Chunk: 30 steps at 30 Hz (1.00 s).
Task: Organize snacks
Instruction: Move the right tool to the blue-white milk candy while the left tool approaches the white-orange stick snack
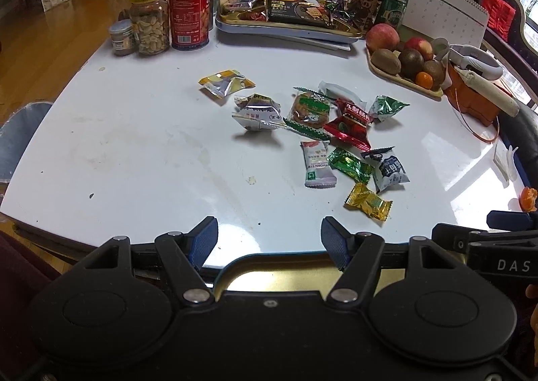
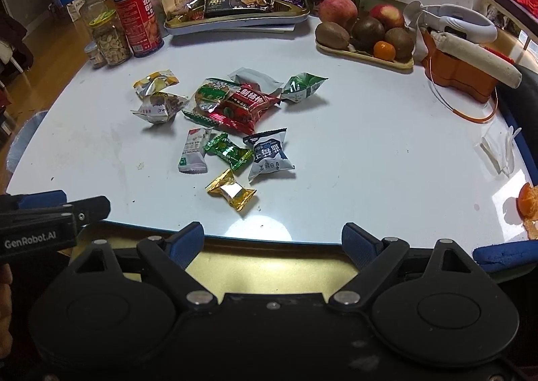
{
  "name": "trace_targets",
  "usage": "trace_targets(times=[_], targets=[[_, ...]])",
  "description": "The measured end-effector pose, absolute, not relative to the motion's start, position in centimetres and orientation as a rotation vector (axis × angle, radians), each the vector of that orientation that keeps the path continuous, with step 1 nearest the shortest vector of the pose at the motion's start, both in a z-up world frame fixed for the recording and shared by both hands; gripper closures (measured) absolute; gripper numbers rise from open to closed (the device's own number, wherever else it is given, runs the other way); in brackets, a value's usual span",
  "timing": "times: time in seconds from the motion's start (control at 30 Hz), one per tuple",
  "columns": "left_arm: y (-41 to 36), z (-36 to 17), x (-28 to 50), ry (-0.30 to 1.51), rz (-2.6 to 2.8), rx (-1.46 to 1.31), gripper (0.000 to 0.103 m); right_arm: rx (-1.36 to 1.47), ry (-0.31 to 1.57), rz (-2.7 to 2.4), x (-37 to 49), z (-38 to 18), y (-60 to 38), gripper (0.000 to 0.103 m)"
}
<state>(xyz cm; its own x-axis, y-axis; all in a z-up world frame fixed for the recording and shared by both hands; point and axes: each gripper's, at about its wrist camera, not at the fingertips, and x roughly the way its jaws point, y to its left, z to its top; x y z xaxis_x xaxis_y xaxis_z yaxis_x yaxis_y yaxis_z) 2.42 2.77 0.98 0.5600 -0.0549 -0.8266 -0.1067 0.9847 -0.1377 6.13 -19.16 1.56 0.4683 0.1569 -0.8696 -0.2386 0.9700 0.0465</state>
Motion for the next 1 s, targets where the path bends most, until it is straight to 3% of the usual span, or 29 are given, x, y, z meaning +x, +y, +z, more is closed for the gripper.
trace_targets(times=[0.2, 0.37, 1.0], targets=[[4.4, 1.4, 5.3, 1.0, 0.077, -0.171, 0.034, -0.097, 1.065, 0.198, 9.9, 1.2, -19.6, 0.01], [5.5, 1.3, 7.6, 1.015, 0.096, -0.155, 0.034, -0.071, 1.107, 0.201, 12.6, -0.1, -19.8, 0.018], [5.3, -0.5, 14.2, 1.094, 0.029, -0.059, 0.034, 0.151, 1.269, 0.264, 18.1, -2.4, -20.4, 0.018]])
